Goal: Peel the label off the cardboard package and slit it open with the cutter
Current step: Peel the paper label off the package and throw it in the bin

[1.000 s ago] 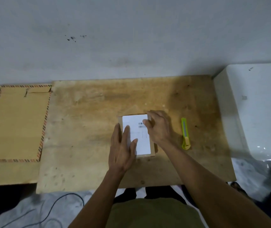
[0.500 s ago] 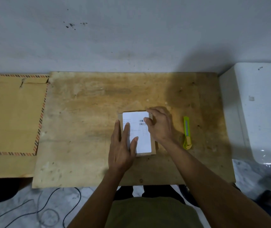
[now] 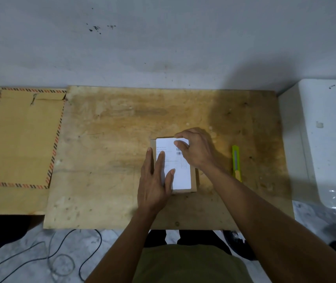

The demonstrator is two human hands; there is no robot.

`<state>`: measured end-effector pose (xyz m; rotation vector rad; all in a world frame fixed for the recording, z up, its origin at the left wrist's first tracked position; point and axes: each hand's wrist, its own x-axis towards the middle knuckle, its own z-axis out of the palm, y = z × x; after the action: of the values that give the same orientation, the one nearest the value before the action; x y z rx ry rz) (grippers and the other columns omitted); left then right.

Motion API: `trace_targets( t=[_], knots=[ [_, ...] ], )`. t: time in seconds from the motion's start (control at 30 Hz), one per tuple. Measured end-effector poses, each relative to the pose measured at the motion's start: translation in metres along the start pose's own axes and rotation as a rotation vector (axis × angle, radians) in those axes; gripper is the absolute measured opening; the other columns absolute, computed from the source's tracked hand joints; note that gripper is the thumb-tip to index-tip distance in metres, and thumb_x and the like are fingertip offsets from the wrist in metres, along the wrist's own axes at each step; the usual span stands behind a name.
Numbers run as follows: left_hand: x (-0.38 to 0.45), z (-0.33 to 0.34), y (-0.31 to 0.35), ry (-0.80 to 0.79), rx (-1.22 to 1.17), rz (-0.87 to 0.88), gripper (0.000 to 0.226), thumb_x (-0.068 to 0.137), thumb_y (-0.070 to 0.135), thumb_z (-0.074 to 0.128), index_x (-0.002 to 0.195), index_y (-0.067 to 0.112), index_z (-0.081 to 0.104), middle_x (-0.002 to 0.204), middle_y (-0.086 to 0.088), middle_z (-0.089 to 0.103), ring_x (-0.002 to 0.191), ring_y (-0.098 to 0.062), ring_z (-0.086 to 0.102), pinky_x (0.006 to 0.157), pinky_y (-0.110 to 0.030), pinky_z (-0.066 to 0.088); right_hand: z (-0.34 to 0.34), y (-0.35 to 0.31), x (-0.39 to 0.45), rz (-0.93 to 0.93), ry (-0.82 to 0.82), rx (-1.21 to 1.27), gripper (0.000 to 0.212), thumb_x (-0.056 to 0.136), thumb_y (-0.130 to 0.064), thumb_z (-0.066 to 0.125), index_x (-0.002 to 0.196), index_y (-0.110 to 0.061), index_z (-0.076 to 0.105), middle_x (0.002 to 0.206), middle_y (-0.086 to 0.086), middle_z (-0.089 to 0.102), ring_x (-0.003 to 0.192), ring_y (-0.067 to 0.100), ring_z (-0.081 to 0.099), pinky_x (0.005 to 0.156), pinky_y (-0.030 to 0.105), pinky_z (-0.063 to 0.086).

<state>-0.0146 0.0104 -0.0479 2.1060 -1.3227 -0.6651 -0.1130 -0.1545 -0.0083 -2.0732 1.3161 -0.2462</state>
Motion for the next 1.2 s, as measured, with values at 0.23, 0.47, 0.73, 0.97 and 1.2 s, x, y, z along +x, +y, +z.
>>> trace_targets(
  t=[0.23, 0.47, 0.73, 0.97, 1.2],
  knots=[
    [-0.001, 0.001, 0.001, 0.002, 0.011, -0.011, 0.066, 0.100, 0.048, 0.046, 0.157, 0.033, 0.017, 0.168, -0.001, 0.004, 0.152, -0.023, 0.017, 0.106, -0.051, 0.046, 0.001, 0.002, -0.001, 0.020, 0.006, 0.098, 0.019, 0.086, -0.020, 0.073, 0.105, -0.015, 0.076, 0.109, 0.002, 0.072, 0.100, 0.017, 0.062, 0.083, 0.027, 0.049],
    [-0.002, 0.000, 0.004, 0.009, 0.023, -0.007, 0.065, 0.100, 0.050, 0.043, 0.157, 0.032, 0.018, 0.168, -0.001, 0.004, 0.152, -0.023, 0.017, 0.111, -0.048, 0.041, -0.005, 0.001, -0.016, 0.116, 0.169, 0.055, 0.024, 0.084, -0.023, 0.075, 0.104, -0.010, 0.071, 0.111, 0.002, 0.067, 0.096, 0.012, 0.055, 0.069, 0.002, 0.029],
    [0.000, -0.001, 0.005, 0.011, 0.022, -0.011, 0.064, 0.100, 0.047, 0.045, 0.157, 0.030, 0.021, 0.168, -0.004, 0.006, 0.153, -0.022, 0.015, 0.112, -0.046, 0.039, 0.012, -0.001, -0.031, 0.320, 0.338, 0.152, 0.021, 0.083, -0.020, 0.075, 0.102, -0.011, 0.075, 0.127, 0.003, 0.059, 0.125, 0.022, 0.046, 0.086, 0.009, 0.025],
    [0.001, 0.002, 0.003, 0.031, 0.005, 0.003, 0.063, 0.099, 0.044, 0.049, 0.156, 0.023, 0.029, 0.167, -0.008, 0.009, 0.153, -0.015, 0.010, 0.116, -0.043, 0.034, 0.028, -0.018, -0.029, 0.477, 0.464, 0.321, 0.023, 0.083, -0.017, 0.075, 0.105, -0.010, 0.075, 0.129, 0.003, 0.058, 0.120, 0.016, 0.049, 0.091, 0.020, 0.038],
    [0.002, 0.003, 0.002, 0.033, -0.006, 0.014, 0.063, 0.099, 0.043, 0.049, 0.156, 0.022, 0.029, 0.168, -0.007, 0.007, 0.154, -0.016, 0.010, 0.116, -0.044, 0.035, 0.030, -0.017, -0.022, 0.520, 0.512, 0.331, 0.007, 0.084, -0.018, 0.074, 0.090, -0.015, 0.076, 0.126, 0.002, 0.059, 0.118, 0.016, 0.051, 0.084, 0.016, 0.033]
  ],
)
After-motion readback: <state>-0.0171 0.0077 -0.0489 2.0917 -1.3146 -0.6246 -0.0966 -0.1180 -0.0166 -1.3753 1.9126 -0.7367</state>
